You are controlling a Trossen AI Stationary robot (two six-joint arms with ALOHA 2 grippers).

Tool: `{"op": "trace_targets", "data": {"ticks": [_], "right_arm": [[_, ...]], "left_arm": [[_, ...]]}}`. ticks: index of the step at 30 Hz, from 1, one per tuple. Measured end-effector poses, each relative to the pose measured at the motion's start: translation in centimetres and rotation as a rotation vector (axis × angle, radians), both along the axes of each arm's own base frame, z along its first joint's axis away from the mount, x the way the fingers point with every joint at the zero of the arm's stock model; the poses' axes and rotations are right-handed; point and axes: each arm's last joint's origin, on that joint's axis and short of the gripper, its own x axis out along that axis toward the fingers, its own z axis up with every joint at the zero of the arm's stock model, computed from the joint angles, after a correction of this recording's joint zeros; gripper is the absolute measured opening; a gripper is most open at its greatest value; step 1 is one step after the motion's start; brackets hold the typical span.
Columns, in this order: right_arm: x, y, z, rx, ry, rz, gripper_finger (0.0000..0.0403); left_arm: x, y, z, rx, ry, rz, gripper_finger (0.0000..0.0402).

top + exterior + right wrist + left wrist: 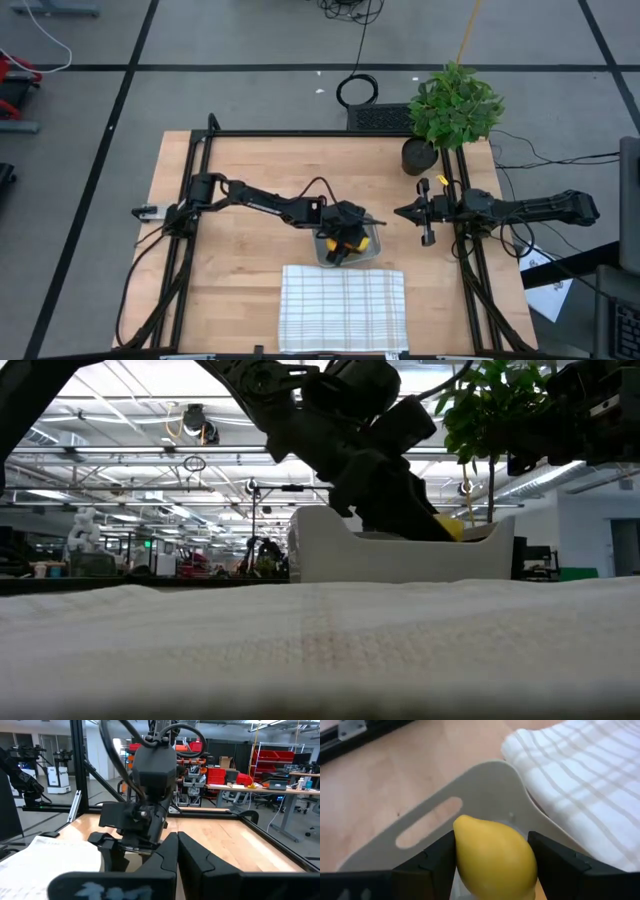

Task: Pick and placing Produce into tupperware
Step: Put the yellow lemon into the gray bin

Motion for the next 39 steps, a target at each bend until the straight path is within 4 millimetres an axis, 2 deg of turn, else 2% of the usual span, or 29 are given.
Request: {"op": "trace_targets", "data": {"ticks": [16, 30, 39], "right_arm": [[0.0, 0.0, -0.1, -0.001, 0.011, 0.000, 0.0000], [0.0, 0.0, -0.1, -0.005, 0.011, -0.001, 0.0000], [0.0, 0.0, -0.1, -0.010, 0.011, -0.001, 0.0000]], "left_arm": [[-0.2, 0.2, -0.3, 0.186, -0.023, -0.143, 0.0230], [-0.1, 3.1, -0.1, 0.025, 0.003, 0.004, 0.0230], [-0.1, 2.4, -0.1, 0.028, 0.003, -0.014, 0.0230]]}}
